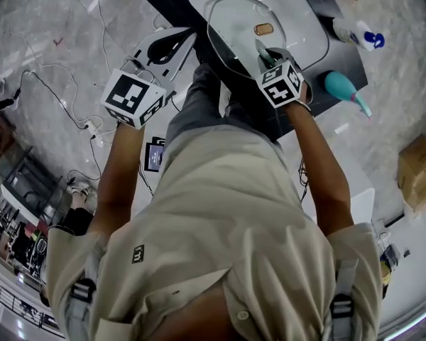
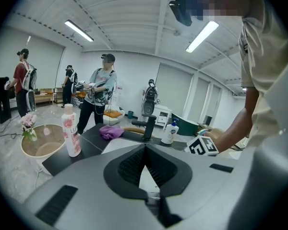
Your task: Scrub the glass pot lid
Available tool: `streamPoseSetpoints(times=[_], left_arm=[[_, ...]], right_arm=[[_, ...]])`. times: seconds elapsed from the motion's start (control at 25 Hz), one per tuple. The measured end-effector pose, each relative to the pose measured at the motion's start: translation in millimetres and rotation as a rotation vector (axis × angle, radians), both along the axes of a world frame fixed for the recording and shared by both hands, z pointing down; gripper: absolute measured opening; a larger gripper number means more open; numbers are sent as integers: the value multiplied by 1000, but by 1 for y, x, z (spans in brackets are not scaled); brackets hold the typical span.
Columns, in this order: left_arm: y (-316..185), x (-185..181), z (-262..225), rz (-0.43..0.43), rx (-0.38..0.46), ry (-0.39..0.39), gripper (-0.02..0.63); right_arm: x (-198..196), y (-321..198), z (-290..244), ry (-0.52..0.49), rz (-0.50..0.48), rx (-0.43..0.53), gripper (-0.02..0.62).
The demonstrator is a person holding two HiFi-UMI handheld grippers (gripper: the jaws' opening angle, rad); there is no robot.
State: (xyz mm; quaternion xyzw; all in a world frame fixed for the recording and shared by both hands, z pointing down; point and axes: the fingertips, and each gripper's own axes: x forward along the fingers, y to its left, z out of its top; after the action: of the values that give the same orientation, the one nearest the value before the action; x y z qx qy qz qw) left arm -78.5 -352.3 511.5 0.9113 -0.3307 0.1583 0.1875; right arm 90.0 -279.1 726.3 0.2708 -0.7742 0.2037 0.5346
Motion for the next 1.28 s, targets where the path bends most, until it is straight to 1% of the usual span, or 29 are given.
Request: streamPoseSetpoints(times=[0.16,0.28,0.4,0.56,0.64,0.72,0.8,0.88,0.96,1.08,1.16,1.24,1.28], left_arm=[[1,0,4,-8,-6,5,14],[1,0,8,-12,-13,10,14],[1,-1,9,-15,-18,17,12],[1,-7,14,-23,-26,20,12],[0,-11,18,-32,-32,18,14],[-1,-17,21,-43,-38,16,14],[-2,-23,24,-55,-43,15,12],[-4,-29,26,-66,-48,16,14],[-5,-34,28,-75,-53,15,12],[-6,-38,31,-82,-61,13,14],[-7,-38,31,-80,-63,13,14],[-8,-34,30,-73,-62,15,14],[-8,-31,30,-68,-61,17,14]], right_arm=[[-55,19,-28,-54,-178,39,87],[-90,13,-34,-73,-270,60,89],[-111,-17,-29,-58,-308,42,89],[-123,-74,-8,-3,-353,-24,89],[-127,-106,0,0,-360,-51,89],[-126,-128,15,-32,-308,-121,89],[-116,-149,30,-71,-218,-175,87],[-95,-161,43,-79,-125,-227,87],[-64,-166,64,-81,-17,-269,87],[-11,-159,87,-103,163,-346,87],[24,-145,95,-111,280,-413,87],[50,-124,95,-129,362,-471,87],[59,-111,91,-136,379,-489,87]])
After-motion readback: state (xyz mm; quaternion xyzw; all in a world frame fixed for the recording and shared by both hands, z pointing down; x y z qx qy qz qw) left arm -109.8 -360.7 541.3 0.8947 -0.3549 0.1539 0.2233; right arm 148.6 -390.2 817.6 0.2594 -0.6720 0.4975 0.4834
